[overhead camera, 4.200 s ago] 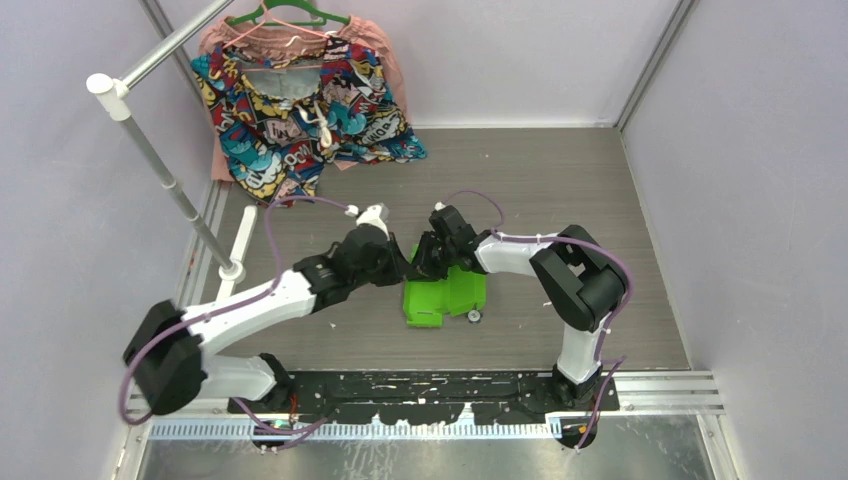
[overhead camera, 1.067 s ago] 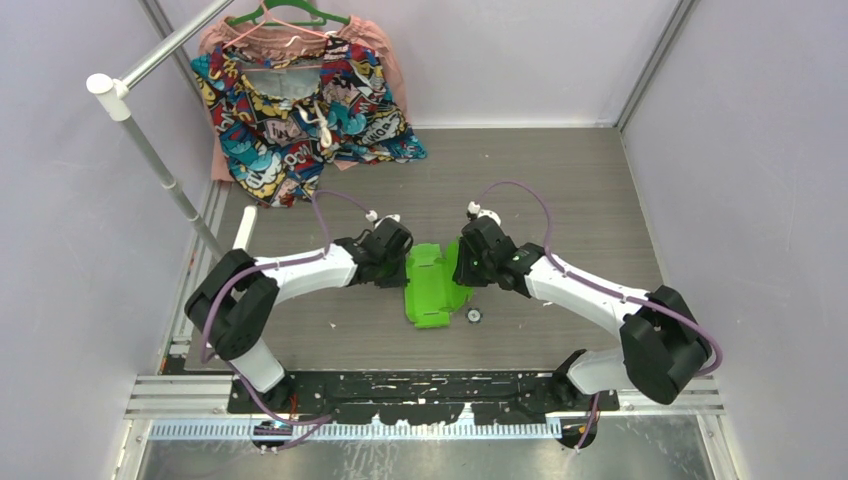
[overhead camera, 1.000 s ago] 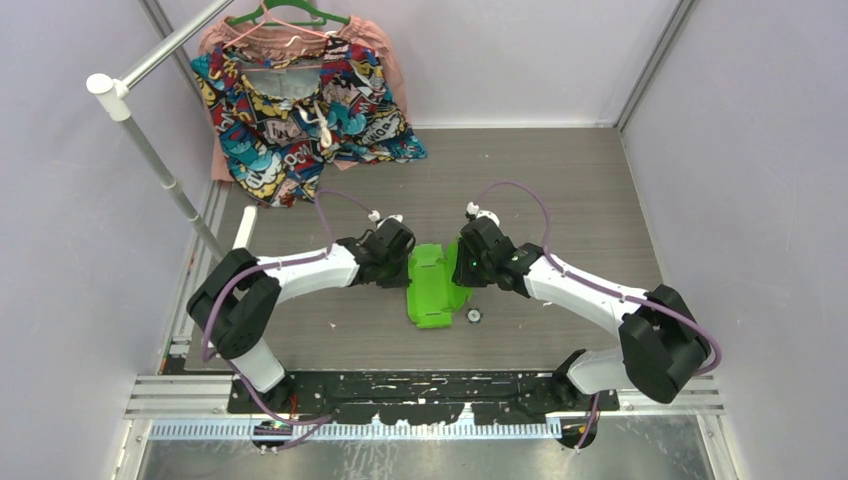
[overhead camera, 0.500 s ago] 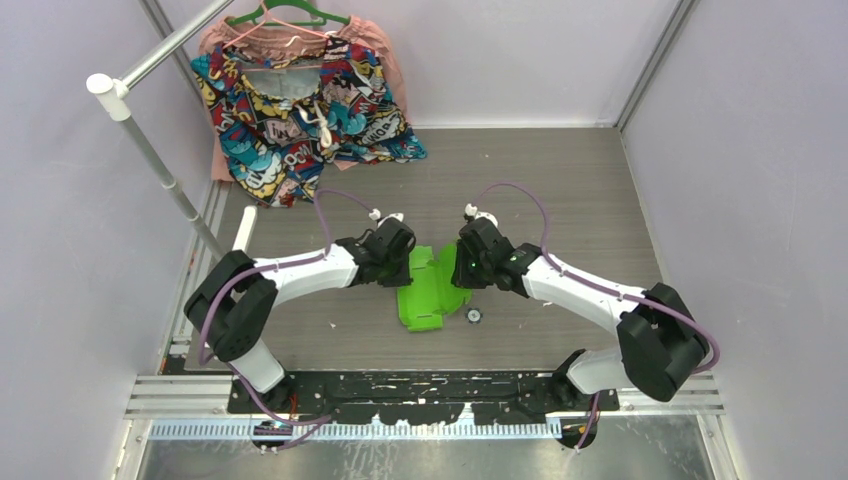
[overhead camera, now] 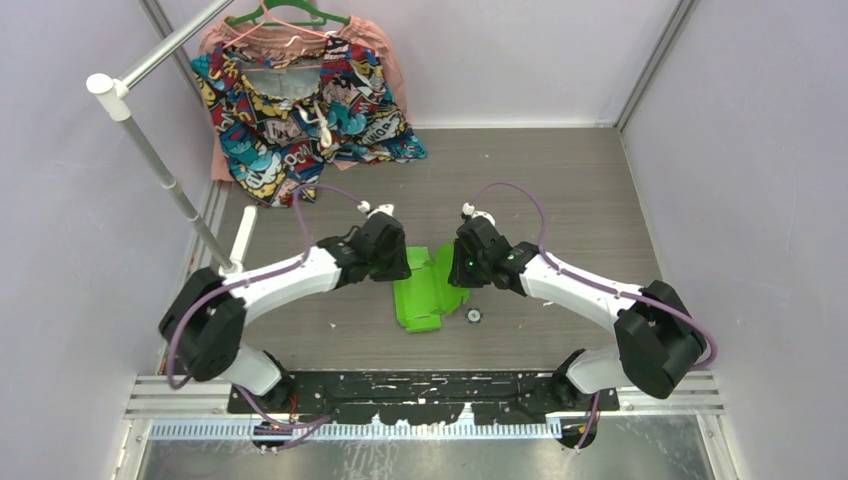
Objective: Fold the paper box
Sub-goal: Fold the paper box at the center of the board.
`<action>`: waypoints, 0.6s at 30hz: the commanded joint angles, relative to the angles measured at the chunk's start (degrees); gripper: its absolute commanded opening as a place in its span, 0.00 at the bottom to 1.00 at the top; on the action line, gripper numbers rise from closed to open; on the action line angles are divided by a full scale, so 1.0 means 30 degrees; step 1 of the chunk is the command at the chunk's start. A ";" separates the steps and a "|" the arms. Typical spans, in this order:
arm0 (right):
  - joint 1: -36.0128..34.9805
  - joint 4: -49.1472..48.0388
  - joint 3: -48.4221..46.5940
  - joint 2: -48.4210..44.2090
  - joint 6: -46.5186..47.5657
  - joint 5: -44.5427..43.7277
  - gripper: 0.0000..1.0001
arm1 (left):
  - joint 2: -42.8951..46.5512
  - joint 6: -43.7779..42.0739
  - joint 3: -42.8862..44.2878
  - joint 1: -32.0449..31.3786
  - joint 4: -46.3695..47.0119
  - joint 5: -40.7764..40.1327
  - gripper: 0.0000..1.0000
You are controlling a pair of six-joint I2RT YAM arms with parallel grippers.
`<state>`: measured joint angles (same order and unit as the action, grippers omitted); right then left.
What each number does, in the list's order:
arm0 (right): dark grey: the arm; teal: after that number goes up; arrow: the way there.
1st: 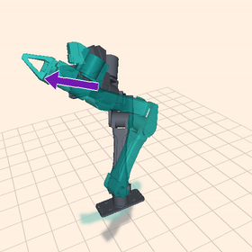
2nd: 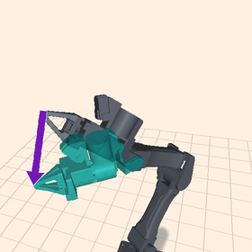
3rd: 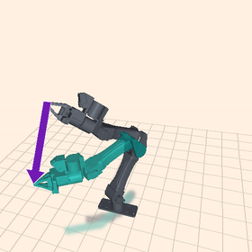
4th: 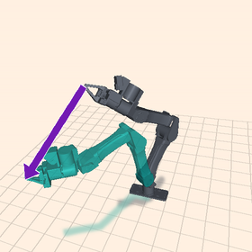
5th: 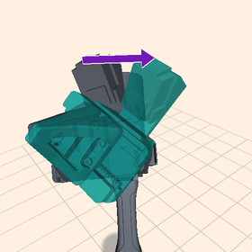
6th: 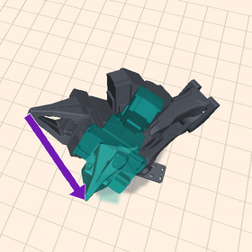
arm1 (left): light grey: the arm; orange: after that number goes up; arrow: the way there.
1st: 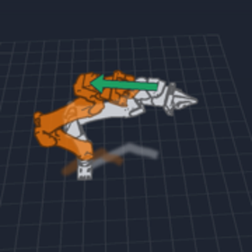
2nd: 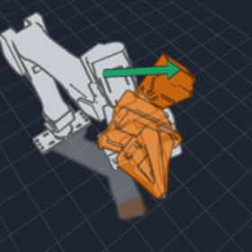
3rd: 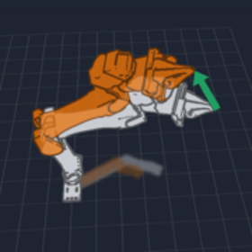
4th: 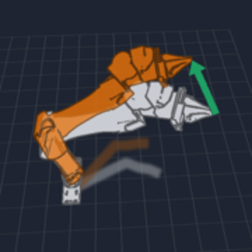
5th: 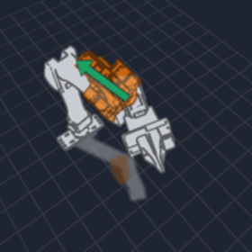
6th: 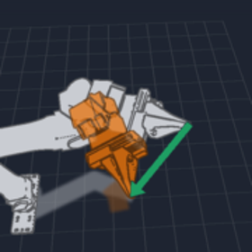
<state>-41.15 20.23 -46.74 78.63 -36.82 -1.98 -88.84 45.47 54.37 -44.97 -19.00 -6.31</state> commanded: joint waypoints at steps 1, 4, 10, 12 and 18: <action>-0.0091 -0.0070 -0.0880 -0.0374 -0.0028 -0.0311 0.24 | 0.3146 -0.0206 -0.1100 0.0912 -0.0103 -0.0383 0.40; -0.0113 -0.0183 -0.0884 -0.0264 -0.0086 -0.0222 0.24 | 0.4258 -0.0186 -0.2054 0.1169 0.0223 -0.0251 0.45; -0.0098 -0.0298 -0.1023 -0.0046 -0.0157 -0.0037 0.24 | 0.5311 0.0829 -0.5645 0.2897 0.5008 0.3752 0.29; -0.0113 -0.0262 -0.1085 -0.0041 -0.0151 -0.0006 0.24 | 0.5545 0.1279 -0.6963 0.3138 0.6873 0.4575 0.37; -0.0104 -0.0412 -0.0982 0.0063 -0.0290 0.0073 0.24 | 0.4926 0.1673 -0.7851 0.3146 0.8281 0.5566 0.45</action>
<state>-41.17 20.62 -47.48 78.78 -36.93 -1.89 -74.04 48.86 30.65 -35.51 -5.06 5.23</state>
